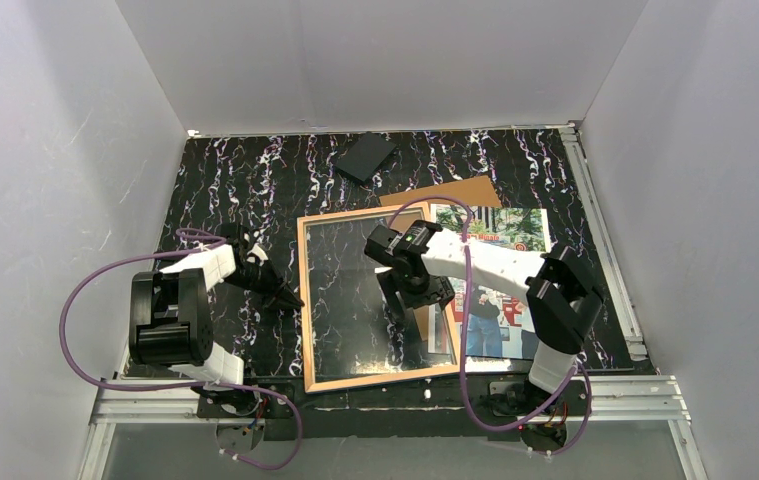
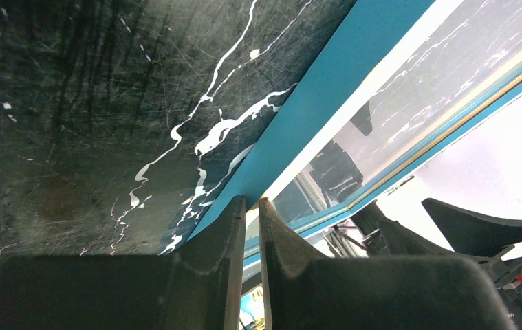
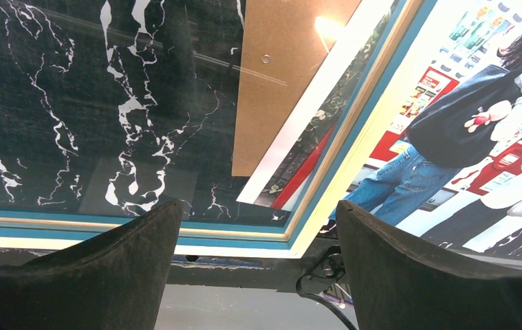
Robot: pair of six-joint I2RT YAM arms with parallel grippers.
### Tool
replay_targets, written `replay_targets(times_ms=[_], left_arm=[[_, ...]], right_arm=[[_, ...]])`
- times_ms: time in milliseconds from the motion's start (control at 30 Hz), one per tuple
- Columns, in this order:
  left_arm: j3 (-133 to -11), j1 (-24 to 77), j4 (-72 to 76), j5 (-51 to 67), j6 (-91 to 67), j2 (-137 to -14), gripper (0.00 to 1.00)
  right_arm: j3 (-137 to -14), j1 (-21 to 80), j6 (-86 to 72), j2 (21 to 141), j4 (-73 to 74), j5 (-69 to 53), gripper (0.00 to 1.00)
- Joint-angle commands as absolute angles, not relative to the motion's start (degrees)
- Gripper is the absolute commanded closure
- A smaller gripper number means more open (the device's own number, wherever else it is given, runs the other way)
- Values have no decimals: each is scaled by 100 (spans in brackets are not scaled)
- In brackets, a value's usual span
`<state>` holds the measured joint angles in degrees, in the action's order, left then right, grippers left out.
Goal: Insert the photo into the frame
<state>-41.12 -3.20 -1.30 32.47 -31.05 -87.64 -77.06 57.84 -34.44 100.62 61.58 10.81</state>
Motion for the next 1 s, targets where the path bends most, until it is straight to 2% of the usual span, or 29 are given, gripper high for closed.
replay_targets(times_ms=[0, 200, 300, 467, 633, 700, 967], left_arm=[[-4063, -259, -799, 2986, -3005, -8959, 91], [-4174, -252, -939, 2940, -2993, -8811, 91], [-4229, -255, -1049, 2914, -2998, -8576, 86], [-4371, -257, -1190, 2946, -2997, -8119, 62], [-4533, -255, -1323, 3016, -3013, -7735, 32], [-4555, -256, -1344, 3034, -3038, -7559, 26], [-4574, -260, -1377, 3164, -3024, -7350, 24]], right_arm=[[-7743, 5805, -3437, 9744, 6129, 1161, 10], [-7049, 5229, -3448, 9252, 5589, 633, 8], [-6460, 4691, -3324, 8936, 5201, 290, 8], [-5887, 3843, -3042, 8584, 4683, -243, 8], [-5687, 3258, -2837, 8605, 4346, -667, 11], [-5655, 3092, -2759, 8689, 4187, -874, 15], [-5740, 2625, -2597, 9325, 3732, -1357, 32]])
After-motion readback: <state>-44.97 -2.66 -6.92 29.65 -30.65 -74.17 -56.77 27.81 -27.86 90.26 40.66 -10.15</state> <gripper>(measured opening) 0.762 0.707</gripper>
